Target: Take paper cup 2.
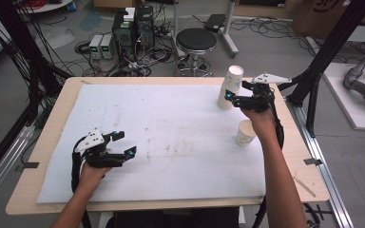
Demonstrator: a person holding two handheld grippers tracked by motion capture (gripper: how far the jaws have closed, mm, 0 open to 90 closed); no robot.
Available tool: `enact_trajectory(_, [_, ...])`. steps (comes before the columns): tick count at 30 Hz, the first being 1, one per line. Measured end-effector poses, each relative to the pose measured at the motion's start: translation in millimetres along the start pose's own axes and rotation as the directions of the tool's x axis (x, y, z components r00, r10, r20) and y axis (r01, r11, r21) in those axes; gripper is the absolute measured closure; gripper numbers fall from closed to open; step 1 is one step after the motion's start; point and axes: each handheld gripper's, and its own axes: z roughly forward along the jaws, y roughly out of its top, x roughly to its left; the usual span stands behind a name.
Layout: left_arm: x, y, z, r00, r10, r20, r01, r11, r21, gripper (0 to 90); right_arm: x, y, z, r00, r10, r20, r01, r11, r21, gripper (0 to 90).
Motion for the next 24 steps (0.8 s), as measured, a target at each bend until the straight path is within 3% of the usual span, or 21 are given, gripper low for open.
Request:
enact_trajectory(6, [0.8,-1.0,1.9,1.0,-0.003,0.007,0.003,1.0,0.006,17.9,-16.7,9.9,19.7,0.9977,0.003,0.068,-0.007,0.998,0.06,19.7])
enact_trajectory(10, [1.4,-1.0,1.4,1.0,-0.005,0.006,0.005,1.0,0.003,17.9,-30.8,15.1,34.5,0.9954,0.028,0.091,-0.037,0.995,0.092,19.7])
enact_trajectory(15, [1.4,-1.5,2.2,0.9999,-0.005,0.01,0.005,0.9999,0.009,17.9,-39.3,17.5,42.3,0.9934,0.074,0.088,-0.081,0.993,0.081,19.7])
enact_trajectory(24, [2.7,-2.1,1.7,1.0,-0.003,0.005,0.002,0.9999,0.013,17.9,-53.5,23.1,59.7,0.9859,0.09,0.141,-0.107,0.988,0.113,19.7])
